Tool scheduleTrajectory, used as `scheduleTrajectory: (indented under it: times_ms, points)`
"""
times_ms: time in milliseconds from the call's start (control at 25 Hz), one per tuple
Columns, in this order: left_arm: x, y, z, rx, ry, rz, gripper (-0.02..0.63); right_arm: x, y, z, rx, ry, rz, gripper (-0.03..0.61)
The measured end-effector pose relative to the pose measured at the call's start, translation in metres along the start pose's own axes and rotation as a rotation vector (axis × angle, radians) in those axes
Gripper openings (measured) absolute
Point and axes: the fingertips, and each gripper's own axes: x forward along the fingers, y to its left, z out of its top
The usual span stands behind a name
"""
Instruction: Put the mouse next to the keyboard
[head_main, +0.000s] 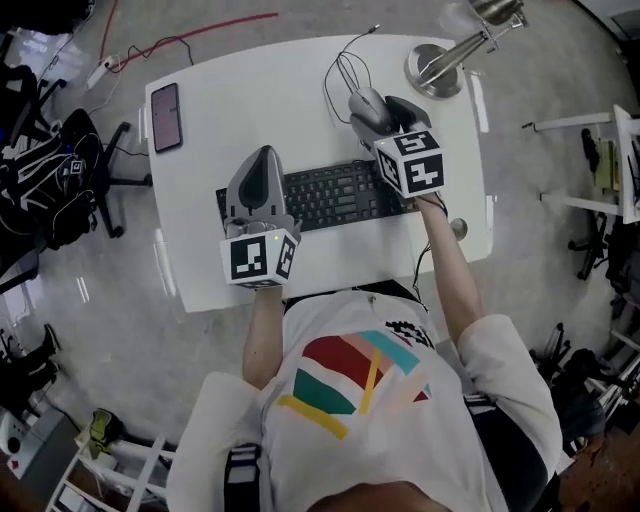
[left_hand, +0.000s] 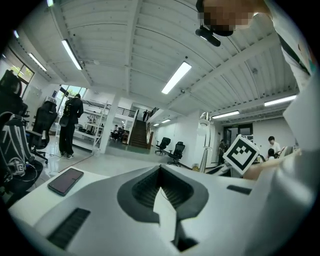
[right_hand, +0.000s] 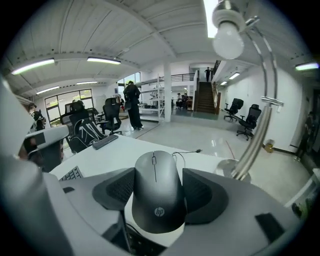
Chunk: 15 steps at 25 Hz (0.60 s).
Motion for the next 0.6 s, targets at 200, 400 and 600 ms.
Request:
scheduleTrajectory:
  times_ms: [200, 400, 600]
  points:
    - [0.018, -0.048, -0.005, 0.018, 0.022, -0.107, 0.043, -0.053, -0.054, -0.047, 0.101, 0.018, -0.135, 0.308]
    - [0.034, -0.091, -0.01, 0.035, 0.035, -0.182, 0.043, -0.098, -0.097, -0.097, 0.208, 0.044, -0.238, 0.308]
    - [0.045, -0.126, -0.019, 0.051, 0.062, -0.242, 0.043, -0.129, -0.13, -0.145, 0.315, 0.076, -0.318, 0.308]
